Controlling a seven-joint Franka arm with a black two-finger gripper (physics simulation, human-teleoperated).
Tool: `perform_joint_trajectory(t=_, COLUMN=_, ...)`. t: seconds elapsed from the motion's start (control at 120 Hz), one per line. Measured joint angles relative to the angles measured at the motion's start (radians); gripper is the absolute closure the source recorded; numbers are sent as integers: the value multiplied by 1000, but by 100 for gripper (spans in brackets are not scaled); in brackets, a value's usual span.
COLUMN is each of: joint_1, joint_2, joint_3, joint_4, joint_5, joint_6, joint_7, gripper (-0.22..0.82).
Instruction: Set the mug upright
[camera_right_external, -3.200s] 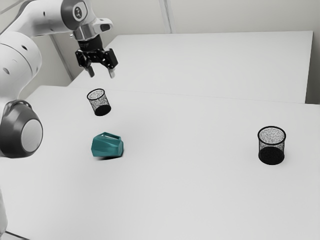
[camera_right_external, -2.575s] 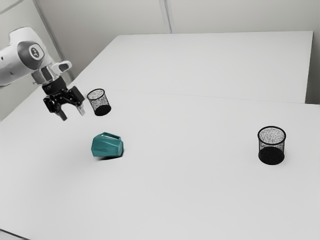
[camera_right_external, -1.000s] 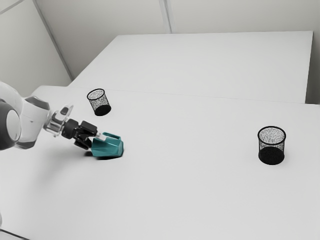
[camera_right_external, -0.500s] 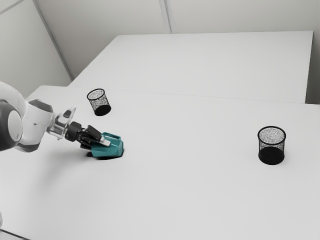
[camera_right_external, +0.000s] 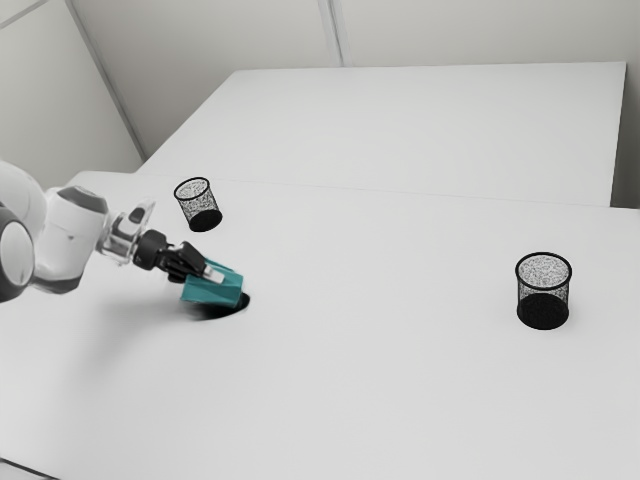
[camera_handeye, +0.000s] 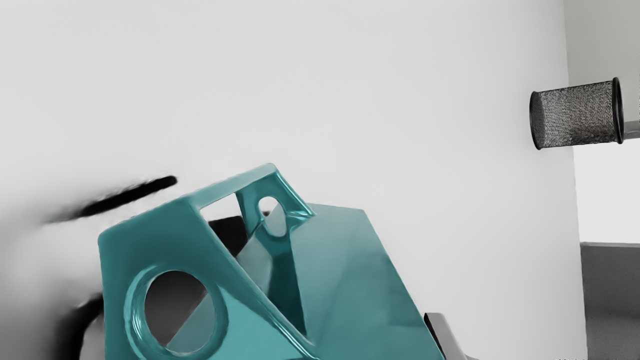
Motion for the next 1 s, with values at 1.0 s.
perform_joint_trajectory(t=1.0, joint_1=-186, joint_2=-260, joint_3=-260, joint_4=-157, joint_5=1028, joint_6=491, joint_7=-220, gripper=78)
